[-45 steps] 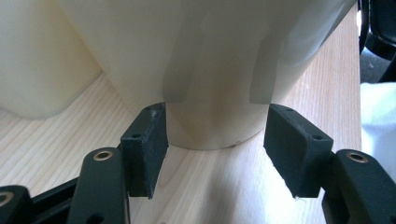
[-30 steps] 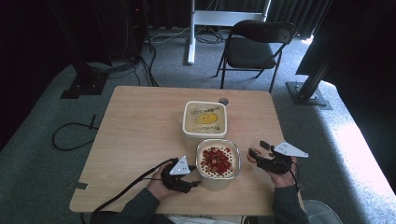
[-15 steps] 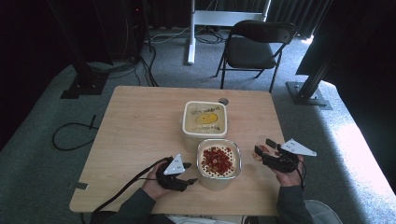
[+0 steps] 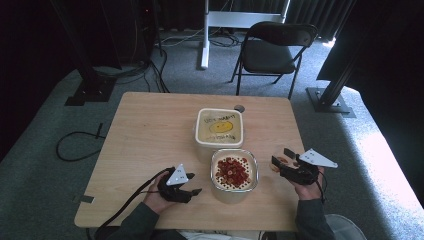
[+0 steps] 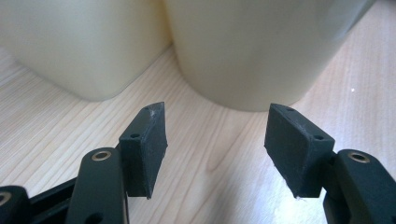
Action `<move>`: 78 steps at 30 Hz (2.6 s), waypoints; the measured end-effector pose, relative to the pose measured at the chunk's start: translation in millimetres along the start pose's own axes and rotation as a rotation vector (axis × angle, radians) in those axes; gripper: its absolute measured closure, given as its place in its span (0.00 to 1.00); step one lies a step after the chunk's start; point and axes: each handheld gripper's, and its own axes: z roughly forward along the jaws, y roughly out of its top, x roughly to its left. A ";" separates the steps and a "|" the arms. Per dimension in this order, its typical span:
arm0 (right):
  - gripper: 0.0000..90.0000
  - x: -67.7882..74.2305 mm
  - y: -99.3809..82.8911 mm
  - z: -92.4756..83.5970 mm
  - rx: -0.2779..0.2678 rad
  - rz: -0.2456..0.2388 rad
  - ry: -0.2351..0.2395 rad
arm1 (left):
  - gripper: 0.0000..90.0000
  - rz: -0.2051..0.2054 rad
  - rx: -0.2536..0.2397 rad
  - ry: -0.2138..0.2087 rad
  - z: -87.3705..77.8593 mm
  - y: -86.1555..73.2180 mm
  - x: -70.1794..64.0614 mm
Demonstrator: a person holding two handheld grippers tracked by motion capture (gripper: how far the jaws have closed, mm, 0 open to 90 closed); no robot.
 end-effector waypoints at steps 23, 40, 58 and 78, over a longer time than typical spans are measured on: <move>0.41 2.2 8.2 -9.6 -0.037 -0.011 -0.051 | 0.44 -0.025 -0.002 0.027 -1.0 -3.0 5.4; 0.40 28.7 38.7 -6.8 -0.037 -0.142 -0.082 | 0.44 -0.059 0.021 0.084 -11.4 -14.3 22.5; 0.41 66.6 64.2 4.2 0.094 -0.471 -0.200 | 0.44 -0.125 0.068 0.202 -4.9 -28.1 37.9; 0.40 101.9 72.2 15.6 0.204 -0.903 -0.319 | 0.44 -0.122 0.080 0.207 -3.0 -28.9 37.9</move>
